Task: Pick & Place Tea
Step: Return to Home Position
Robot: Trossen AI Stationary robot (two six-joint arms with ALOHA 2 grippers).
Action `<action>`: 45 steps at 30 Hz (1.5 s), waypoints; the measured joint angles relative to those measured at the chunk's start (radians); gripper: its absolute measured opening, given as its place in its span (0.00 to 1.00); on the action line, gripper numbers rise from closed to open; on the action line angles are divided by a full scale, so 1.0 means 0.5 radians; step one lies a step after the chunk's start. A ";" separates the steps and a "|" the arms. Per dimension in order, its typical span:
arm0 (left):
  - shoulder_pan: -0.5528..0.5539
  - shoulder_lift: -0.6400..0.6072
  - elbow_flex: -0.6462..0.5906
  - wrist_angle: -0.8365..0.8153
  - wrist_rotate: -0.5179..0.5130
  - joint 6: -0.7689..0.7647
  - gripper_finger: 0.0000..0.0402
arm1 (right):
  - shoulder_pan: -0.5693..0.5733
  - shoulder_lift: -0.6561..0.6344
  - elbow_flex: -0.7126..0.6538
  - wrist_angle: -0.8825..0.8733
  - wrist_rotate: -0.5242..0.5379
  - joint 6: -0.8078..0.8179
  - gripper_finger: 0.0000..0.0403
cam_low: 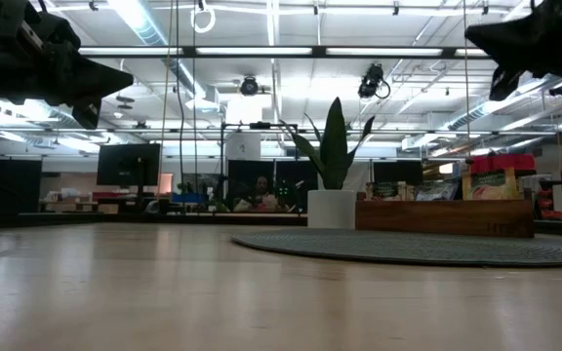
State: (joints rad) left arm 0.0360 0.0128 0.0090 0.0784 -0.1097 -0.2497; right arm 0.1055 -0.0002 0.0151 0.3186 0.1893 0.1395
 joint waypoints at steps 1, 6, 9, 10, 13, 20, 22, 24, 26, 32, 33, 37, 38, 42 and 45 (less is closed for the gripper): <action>0.000 0.000 0.000 0.000 0.000 0.000 0.01 | 0.000 0.000 0.000 -0.056 -0.008 0.006 0.00; 0.000 0.000 0.000 -0.001 0.000 0.001 0.01 | 0.000 0.000 0.000 -0.276 -0.104 0.020 0.00; 0.000 0.000 0.000 -0.001 0.000 0.000 0.01 | 0.000 0.000 0.001 -0.350 -0.174 0.017 0.00; 0.000 0.000 0.000 -0.001 0.000 0.002 0.01 | 0.000 0.000 0.001 -0.388 -0.190 0.012 0.00; 0.000 0.000 0.000 -0.001 0.000 0.000 0.01 | 0.000 0.000 0.001 -0.503 -0.206 0.001 0.00; 0.000 0.000 0.000 -0.001 0.000 0.000 0.01 | 0.000 0.000 0.001 -0.591 -0.208 -0.078 0.00; 0.000 0.000 0.000 -0.001 0.000 0.001 0.01 | 0.000 0.000 0.002 -0.590 -0.209 -0.102 0.00; 0.000 0.000 0.000 -0.001 0.000 0.000 0.01 | 0.000 0.000 0.002 -0.590 -0.208 -0.123 0.00; 0.000 0.000 0.000 -0.001 0.000 0.001 0.01 | 0.000 0.000 0.002 -0.590 -0.208 -0.144 0.00; 0.000 0.000 0.000 -0.001 0.000 0.000 0.01 | 0.000 0.000 0.002 -0.590 -0.208 -0.146 0.00; 0.000 0.000 0.000 -0.001 0.000 0.001 0.01 | 0.000 0.000 0.002 -0.590 -0.208 -0.145 0.00; 0.000 0.000 0.000 -0.001 0.000 0.001 0.01 | 0.000 0.000 0.002 -0.590 -0.190 -0.147 0.01; 0.000 0.000 0.000 -0.001 0.000 0.001 0.01 | 0.000 0.000 0.002 -0.590 -0.190 -0.147 0.02; 0.000 0.000 0.000 -0.001 0.000 0.001 0.01 | 0.000 0.000 0.002 -0.590 -0.191 -0.144 0.06; 0.000 0.000 0.000 -0.001 0.000 0.001 0.01 | 0.000 0.000 0.002 -0.590 -0.191 -0.143 0.07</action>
State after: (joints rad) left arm 0.0360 0.0128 0.0090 0.0780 -0.1097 -0.2493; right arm 0.1055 -0.0002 0.0162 0.0238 0.0937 0.0679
